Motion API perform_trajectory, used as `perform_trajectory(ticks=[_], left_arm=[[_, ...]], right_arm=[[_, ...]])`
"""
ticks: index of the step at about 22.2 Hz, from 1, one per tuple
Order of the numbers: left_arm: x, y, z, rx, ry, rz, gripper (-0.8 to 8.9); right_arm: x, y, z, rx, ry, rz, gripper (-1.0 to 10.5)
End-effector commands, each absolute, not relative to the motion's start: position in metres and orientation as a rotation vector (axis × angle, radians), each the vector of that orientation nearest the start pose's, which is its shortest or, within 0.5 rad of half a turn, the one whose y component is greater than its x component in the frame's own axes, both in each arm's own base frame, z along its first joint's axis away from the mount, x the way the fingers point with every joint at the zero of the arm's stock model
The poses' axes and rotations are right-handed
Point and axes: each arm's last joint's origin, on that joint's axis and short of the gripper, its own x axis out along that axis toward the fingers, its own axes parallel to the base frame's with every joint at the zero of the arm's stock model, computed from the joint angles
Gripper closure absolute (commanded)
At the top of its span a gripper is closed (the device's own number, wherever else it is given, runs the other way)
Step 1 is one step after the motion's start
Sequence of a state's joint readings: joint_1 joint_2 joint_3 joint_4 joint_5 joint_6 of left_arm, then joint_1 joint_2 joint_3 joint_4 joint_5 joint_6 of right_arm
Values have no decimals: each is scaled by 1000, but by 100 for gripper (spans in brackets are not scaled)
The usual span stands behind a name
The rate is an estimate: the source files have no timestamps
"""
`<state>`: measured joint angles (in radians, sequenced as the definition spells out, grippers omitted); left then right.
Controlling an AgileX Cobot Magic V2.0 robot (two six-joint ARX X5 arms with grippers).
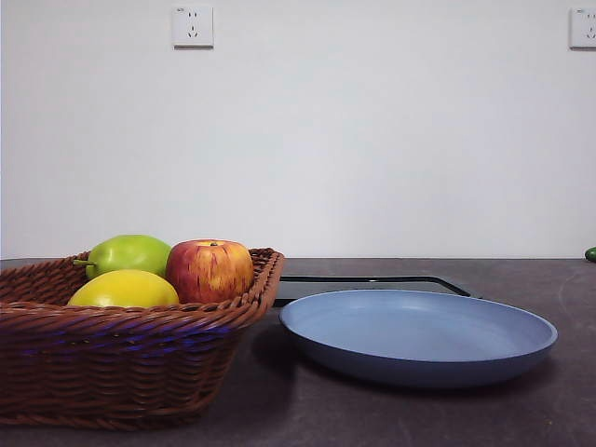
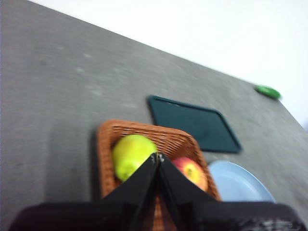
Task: Take the lemon from the basket,put the lemon in the plate,hand out the plate
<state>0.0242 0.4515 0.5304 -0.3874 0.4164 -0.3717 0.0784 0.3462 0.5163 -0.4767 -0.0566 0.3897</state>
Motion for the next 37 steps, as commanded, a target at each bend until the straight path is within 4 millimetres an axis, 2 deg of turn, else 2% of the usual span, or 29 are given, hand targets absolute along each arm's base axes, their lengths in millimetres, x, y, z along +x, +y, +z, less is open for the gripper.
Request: perform_trajectory(ticks=[1,7,12,15,18,21,23,26,29,35,37], left_arm=[[122,-10,287,-363,394,-403,807],[140,-14,309,-325,525,-512,807],[153,-18,317,-315,694,-646,805],[158,-21,316,-314,752,-674,778],[157,-23,315,-323,767,-680,573],[157,-26,315,-341,780,-681,554],[157,-28,315,-355,791,-684,499],[156,-31,315,-366,804,-694,487],[155,-35,315,-360,812,-714,422],[155,-39,315,-354,825,-711,424],[154,-40,315,-352,827,-717,424]], right_arm=[[102,11,284,315,369,112,943],[129,17,307,232,563,243,943],[160,23,305,203,742,389,943],[180,27,289,244,852,461,887],[194,28,275,264,938,460,774],[206,29,262,275,1007,448,686],[215,30,252,283,1055,443,686],[230,33,233,292,1134,440,687],[247,36,209,306,1206,434,688],[268,42,170,332,1309,425,693],[272,46,161,329,1325,431,731]])
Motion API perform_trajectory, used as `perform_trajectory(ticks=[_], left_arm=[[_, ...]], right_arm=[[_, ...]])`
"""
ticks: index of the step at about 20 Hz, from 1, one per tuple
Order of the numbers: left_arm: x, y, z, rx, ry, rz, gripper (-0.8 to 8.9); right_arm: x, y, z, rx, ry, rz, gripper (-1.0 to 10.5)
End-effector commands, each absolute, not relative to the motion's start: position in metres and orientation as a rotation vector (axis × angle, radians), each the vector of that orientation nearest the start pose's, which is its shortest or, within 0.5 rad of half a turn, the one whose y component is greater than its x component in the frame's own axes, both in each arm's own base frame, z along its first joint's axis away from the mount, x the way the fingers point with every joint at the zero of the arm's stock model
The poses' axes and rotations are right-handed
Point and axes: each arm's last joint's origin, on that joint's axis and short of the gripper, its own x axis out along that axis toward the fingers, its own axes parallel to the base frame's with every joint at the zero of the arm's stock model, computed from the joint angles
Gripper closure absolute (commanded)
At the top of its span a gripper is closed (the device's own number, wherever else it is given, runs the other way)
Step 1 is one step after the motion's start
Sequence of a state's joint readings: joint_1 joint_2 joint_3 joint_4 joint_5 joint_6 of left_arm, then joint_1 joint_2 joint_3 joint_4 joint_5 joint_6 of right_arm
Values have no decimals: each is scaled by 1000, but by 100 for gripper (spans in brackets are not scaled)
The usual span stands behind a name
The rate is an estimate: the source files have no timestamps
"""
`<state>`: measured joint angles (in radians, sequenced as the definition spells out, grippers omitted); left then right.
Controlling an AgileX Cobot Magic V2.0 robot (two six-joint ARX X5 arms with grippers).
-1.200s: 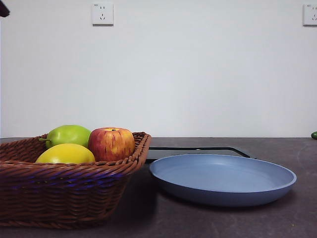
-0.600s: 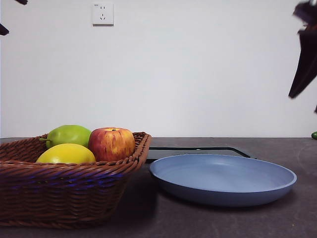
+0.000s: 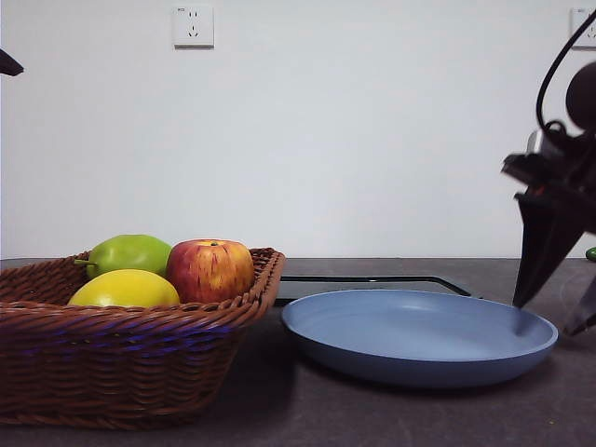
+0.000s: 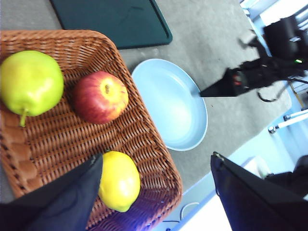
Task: Take the lemon from the basket,put the lemon in the plate,hand out the plate
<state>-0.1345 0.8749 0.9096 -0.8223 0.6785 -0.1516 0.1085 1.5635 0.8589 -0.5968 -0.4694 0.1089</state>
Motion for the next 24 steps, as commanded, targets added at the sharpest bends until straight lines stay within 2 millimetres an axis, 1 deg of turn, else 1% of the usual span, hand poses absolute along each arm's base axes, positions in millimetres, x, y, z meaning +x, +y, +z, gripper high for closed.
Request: perform_trajectory(ticks=[1,3,4,7,12,15,17,19,21,22,24], left_arm=[[154,-40,315,-351,827,-717,424],[154,-41,315,-349,828,-720,424],[154,-41,315,-349,828,-719,424],[154,-41,314,-348,839,-710,424],[150,-41,310,-345,895,-693,424],[145,-46,306,-313,962,-658,417],[141,-55,304,-332,1024,-678,381],[139,-66,302,-265,1045,-646,381],[140,-79,296,-177,1074,-577,381],[142,-87,292,-136,1091,-544,381],[147,-103,284,-94,1121,-541,381]], right_arm=[[273,48,158,327,1330,434,742],[275,54,153,323,1338,442,744],[275,55,151,325,1343,441,769],[276,58,150,314,1346,443,935],[276,55,153,326,1336,435,943],[272,53,166,327,1300,443,943],[268,52,179,320,1254,452,943],[264,52,193,313,1199,463,943],[258,51,207,306,1146,474,943],[254,50,215,301,1118,478,943],[248,49,226,295,1076,484,943]])
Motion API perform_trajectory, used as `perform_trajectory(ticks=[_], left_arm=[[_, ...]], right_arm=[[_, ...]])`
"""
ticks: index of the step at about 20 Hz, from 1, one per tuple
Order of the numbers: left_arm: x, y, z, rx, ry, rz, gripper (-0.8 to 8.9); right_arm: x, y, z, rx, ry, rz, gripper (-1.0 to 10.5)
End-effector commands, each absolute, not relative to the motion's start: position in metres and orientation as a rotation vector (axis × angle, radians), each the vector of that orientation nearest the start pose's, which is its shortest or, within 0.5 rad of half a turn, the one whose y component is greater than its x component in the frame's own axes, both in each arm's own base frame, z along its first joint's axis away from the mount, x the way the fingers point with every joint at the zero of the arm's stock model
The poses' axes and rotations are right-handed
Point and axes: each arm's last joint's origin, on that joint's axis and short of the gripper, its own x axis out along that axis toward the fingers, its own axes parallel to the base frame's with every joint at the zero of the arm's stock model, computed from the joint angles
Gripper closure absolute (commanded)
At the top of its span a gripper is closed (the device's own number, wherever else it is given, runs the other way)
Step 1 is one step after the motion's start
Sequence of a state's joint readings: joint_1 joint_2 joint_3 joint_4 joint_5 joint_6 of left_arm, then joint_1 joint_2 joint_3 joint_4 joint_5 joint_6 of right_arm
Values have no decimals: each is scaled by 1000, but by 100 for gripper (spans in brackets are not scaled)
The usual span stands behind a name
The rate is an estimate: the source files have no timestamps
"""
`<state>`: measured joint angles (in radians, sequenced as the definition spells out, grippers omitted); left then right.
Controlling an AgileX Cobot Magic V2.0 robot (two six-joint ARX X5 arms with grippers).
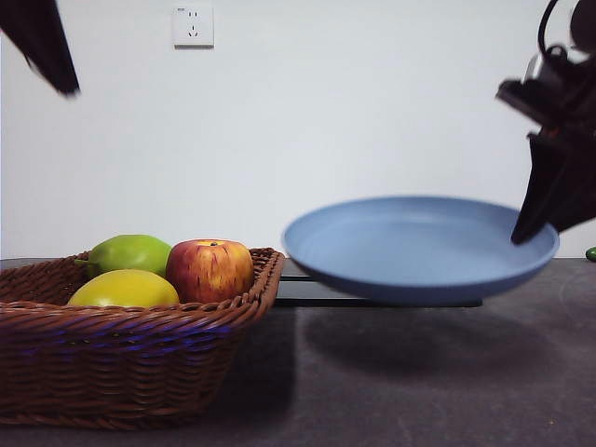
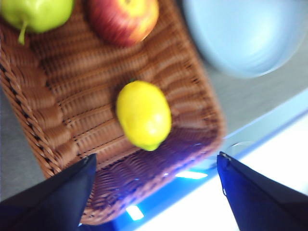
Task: Take the lemon from the basket,put the lemon in the plate,hand out the plate
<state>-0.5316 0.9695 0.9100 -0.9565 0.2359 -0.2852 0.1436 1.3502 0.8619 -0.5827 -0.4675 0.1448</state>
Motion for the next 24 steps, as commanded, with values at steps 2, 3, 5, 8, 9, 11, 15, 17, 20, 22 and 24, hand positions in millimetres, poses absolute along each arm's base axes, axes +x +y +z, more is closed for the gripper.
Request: perform_trajectory(ticks=[2,3,5,8,9,11,15,17,20,22,24], left_arm=[[155,-123,275,-69,1147,-571,381],[158,-131,269,-44,1155,-556,381],[165,-144,255,28,1182,-512,381],[177,-156,232,113,1248,-432,381],[180,-158,226,135,1258,-410,381],[186,-163,220,142,1247,-408,381],[194,-170,210,147,1244,-424,381],[196,-172,199,172,1296,-407,381],[199,-177,192,162,1311,-429,386],[199,-180,192,161,1297,-441,387],[199,-180,192,164,1301,-441,449]], right_arm=[[242,48,236,289,1044,487,943],[239,48,239,287,1032,488,943],[233,47,246,285,1015,491,943],[226,42,254,289,988,480,943],[224,40,257,291,980,475,943],[222,37,261,296,961,464,943],[219,32,267,301,931,449,943],[218,30,268,303,925,444,943],[218,30,268,303,924,444,943],[218,30,268,303,923,444,943],[219,30,268,302,919,444,943]])
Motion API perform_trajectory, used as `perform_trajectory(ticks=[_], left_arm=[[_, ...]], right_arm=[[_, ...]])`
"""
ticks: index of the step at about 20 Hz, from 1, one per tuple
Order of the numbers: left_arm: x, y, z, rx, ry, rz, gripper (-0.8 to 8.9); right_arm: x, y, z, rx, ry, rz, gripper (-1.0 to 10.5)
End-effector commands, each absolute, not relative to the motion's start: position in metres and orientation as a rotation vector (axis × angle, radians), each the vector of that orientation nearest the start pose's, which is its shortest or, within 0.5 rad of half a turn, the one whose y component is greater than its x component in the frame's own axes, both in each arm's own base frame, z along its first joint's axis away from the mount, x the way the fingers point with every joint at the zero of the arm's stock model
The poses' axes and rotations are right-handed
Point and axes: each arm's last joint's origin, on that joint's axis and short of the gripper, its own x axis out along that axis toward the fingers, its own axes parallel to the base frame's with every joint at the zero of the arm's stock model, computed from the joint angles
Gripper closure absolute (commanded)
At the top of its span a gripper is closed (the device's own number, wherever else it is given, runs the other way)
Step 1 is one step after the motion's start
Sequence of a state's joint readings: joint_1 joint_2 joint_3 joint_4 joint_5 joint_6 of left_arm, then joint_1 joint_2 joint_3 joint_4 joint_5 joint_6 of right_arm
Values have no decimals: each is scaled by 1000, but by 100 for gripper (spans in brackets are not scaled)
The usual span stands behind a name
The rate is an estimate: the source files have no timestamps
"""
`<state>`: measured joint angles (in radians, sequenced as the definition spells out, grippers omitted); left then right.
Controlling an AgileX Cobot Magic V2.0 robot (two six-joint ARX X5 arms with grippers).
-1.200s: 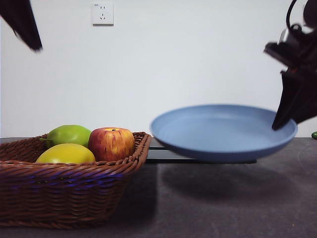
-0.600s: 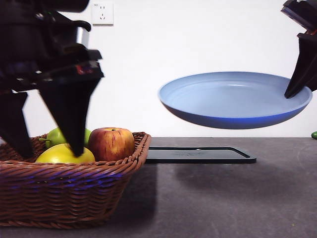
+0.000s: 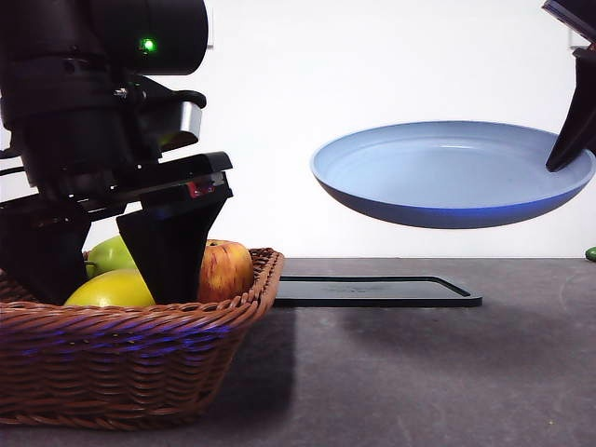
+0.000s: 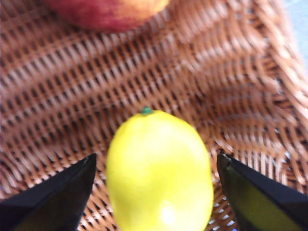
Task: Take the lemon from the basket,put the lemon in the plate,hand out the plate
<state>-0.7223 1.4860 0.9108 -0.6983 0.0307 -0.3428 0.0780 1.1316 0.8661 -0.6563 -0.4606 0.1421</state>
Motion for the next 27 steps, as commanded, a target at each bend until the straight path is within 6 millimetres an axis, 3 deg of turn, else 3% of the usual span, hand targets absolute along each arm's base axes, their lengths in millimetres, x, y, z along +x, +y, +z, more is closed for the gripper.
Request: perform_trajectory(ticks=[1,5,9,13,18,21,24,27], left_arm=[[199,-180,192,167,1300,-443,505],[199,-180,192,186,1297,-458,631],[200,-181,200,204,1292,-478,640],[203,-187,251,196,1244,-574,640],[195,-188,338,148,1069,-740,640],[191,-195,369,110,968,-837,640],[192,-209,374,115,873,-895,640],[195,-229,363,134,872,-929,640]], right_arm=[[219,30,268,301,915,445,943],[220,30,269,300,909,446,943],[220,30,269,300,908,446,943],[222,30,270,314,886,408,943],[229,29,262,319,920,354,943],[232,34,254,361,988,378,943],[233,42,251,424,1027,465,943],[231,52,251,420,1044,496,943]])
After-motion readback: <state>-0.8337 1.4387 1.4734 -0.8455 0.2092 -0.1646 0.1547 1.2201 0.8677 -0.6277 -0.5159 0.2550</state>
